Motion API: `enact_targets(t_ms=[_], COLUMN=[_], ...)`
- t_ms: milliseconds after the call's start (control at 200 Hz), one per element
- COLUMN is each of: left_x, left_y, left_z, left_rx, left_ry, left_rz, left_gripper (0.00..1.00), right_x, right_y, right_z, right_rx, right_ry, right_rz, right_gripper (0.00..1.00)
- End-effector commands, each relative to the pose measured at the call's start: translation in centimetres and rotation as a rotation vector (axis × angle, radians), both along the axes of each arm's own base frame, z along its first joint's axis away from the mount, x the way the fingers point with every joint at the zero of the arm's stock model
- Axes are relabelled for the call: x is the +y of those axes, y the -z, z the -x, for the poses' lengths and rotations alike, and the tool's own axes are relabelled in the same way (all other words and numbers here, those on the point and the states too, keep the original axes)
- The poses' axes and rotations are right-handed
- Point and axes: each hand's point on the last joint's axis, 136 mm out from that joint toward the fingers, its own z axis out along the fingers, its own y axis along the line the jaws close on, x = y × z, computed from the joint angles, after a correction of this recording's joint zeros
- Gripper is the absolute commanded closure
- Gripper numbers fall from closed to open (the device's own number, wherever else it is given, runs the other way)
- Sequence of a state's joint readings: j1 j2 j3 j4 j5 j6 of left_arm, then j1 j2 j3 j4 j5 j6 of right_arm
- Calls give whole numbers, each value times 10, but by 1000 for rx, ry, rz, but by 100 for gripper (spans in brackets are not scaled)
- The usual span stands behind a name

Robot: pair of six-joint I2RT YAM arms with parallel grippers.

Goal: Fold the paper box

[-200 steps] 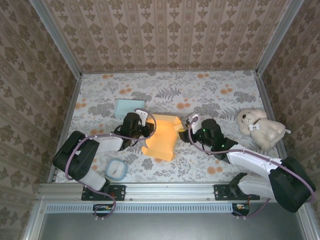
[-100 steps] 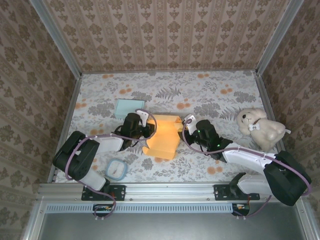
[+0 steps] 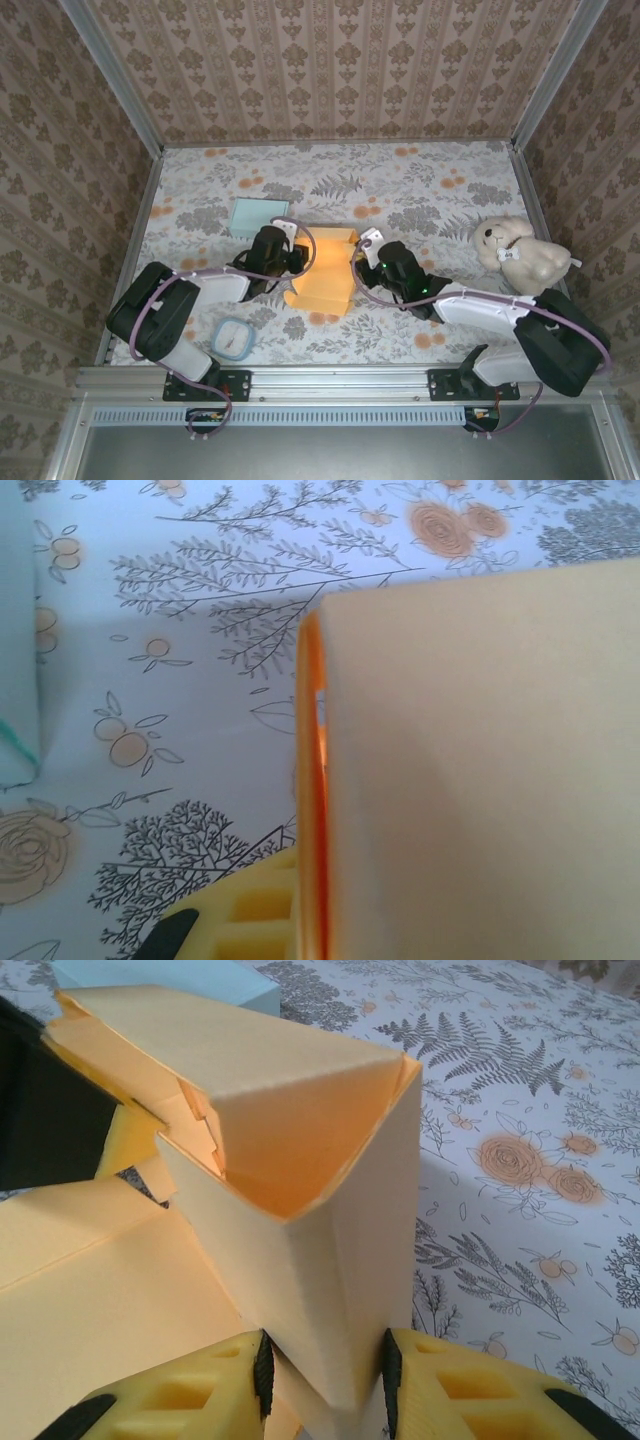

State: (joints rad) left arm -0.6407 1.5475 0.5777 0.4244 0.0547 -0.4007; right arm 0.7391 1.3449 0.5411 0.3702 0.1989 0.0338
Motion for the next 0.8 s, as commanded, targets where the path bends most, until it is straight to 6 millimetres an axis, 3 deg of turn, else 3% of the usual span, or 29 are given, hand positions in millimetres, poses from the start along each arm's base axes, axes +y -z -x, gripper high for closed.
enact_targets(t_ms=[0,185,305,565,795], left_x=[-4,2,6,4,13], left_y=[-10,-6,-6,-10,-6], left_z=[-4,-3,-1,10,16], left_rx=[0,15,18,24,53], left_ry=[-53,-122,-143,-122,-172], left_rz=[4,-49,-53,-43,-69], left_gripper=[100,100,100,100,100], right_x=[15,40,45,45,27], right_y=[-16,-16,-14,-3,-2], right_z=[-17,-25,-31,-46,-61], right_rx=[-54,-72,-90,-116,-176], right_ry=[55,70,104,175,323], right_rz=[-36,-11,19,43,73], right_gripper=[63,63,64,66,72])
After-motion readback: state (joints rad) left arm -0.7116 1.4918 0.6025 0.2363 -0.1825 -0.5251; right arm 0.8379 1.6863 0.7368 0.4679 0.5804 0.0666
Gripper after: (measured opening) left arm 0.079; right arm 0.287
